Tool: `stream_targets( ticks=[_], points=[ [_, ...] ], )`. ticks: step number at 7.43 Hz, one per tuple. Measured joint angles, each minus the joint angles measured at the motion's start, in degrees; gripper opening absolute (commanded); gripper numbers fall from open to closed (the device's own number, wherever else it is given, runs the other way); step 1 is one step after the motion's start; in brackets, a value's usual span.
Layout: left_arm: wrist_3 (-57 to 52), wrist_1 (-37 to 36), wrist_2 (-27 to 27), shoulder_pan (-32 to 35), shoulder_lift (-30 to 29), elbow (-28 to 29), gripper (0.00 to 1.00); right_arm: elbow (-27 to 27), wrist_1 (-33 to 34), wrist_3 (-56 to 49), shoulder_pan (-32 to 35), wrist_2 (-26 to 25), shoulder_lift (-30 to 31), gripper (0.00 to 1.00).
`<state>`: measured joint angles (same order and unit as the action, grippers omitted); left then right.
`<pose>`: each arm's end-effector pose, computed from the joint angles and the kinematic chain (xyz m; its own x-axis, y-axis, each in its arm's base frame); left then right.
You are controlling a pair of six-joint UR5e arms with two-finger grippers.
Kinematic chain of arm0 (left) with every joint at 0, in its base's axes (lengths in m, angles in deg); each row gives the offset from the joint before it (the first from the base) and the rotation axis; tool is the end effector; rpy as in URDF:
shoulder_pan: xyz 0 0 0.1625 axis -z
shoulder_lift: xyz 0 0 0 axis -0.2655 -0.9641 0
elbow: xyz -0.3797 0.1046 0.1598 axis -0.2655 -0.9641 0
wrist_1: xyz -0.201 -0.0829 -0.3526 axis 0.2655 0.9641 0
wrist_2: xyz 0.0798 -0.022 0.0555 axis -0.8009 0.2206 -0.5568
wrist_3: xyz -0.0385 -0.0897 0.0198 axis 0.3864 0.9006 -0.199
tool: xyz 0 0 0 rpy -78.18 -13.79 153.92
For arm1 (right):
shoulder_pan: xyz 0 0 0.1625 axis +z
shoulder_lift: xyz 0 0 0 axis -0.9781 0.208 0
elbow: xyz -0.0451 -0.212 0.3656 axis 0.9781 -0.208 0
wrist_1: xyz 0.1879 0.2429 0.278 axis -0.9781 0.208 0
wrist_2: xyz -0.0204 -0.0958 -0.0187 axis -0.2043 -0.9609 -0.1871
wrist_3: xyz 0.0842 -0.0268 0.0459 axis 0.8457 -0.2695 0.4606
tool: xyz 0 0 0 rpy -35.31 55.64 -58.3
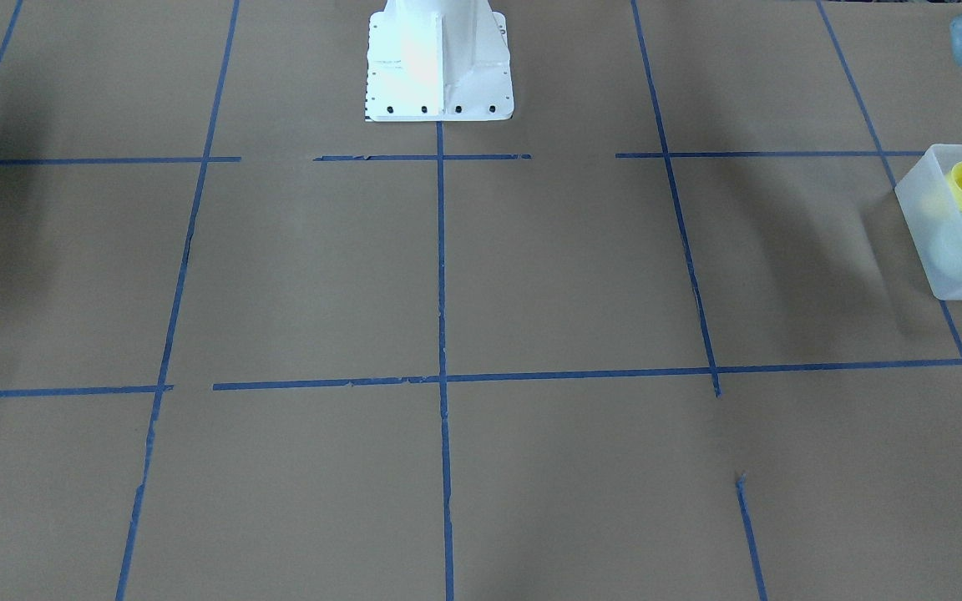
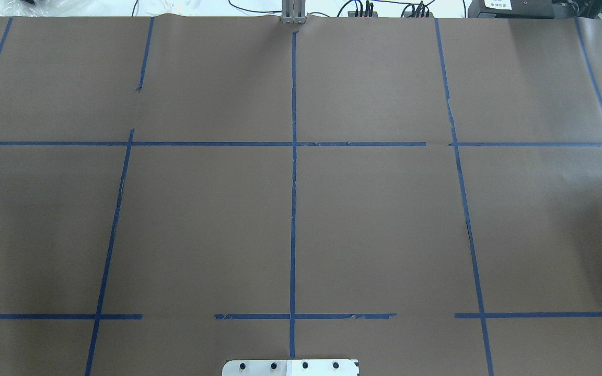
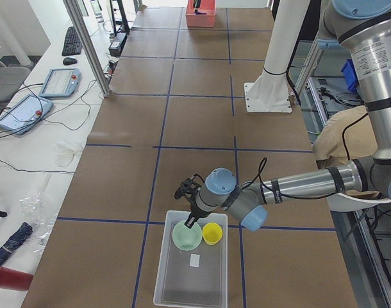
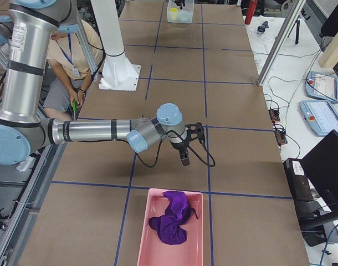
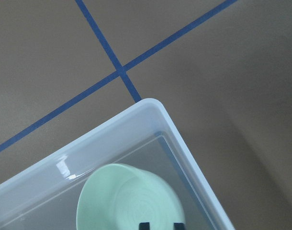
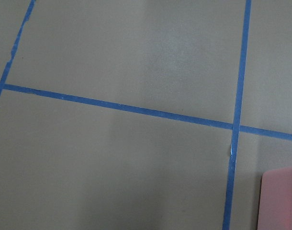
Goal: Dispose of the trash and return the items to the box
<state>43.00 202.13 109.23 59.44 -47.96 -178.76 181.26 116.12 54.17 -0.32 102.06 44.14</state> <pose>0.0177 -0.3670 0.6899 0.7327 0.4979 -0.4640 -0.1926 0.8056 0.5603 -0.0216 -0.4228 0.5726 0.6967 -0.1732 0.6962 -0.0660 0.9508 0.3026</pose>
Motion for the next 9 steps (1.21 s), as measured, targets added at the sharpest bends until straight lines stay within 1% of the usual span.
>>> stream_targets(
  ticks=[1,2,3,4,5,6,7,8,9],
  points=[
    [0.68,-0.79,1.08,0.0,-0.29,-1.08,1.0,-0.01,0.06,0.01,-0.17,-0.11,-0.13,1.0],
    [1.68,-3.74,2.92,0.11,-0.54,-3.64,1.0,-0.1,0.15,-0.11,-0.32,-0.16,-0.22,1.0],
    [2.09,-9.24,4.9,0.32,-0.67,-7.91,1.0,-0.21,0.3,-0.47,-0.37,-0.19,-0.19,1.0],
    [1.91,-14.8,8.45,1.32,-0.47,-12.28,1.0,-0.26,0.6,-1.07,-0.38,-0.1,-0.04,1.0],
    [1.26,-18.15,12.67,3.34,0.34,-14.78,1.0,-0.14,2.06,-2.54,0.03,0.31,0.1,1.0],
    [0.68,-20.61,15.16,5.4,1.62,-15.29,1.0,0.42,6.51,-5.38,1.05,1.35,0.09,1.0],
    [0.16,-25.19,16.26,6.67,2.2,-15.04,1.0,1.86,13.78,-8.36,2.26,2.54,0.02,1.0],
    [-1.65,-32.05,16.63,7.43,1.77,-14.86,1.0,3.6,20.93,-11.39,3.75,3.17,-0.22,1.0],
    [-4.81,-38.28,16.51,7.96,1.25,-14.53,1.0,4.59,25.82,-14.82,5.25,3.44,-0.6,1.0]
  ],
)
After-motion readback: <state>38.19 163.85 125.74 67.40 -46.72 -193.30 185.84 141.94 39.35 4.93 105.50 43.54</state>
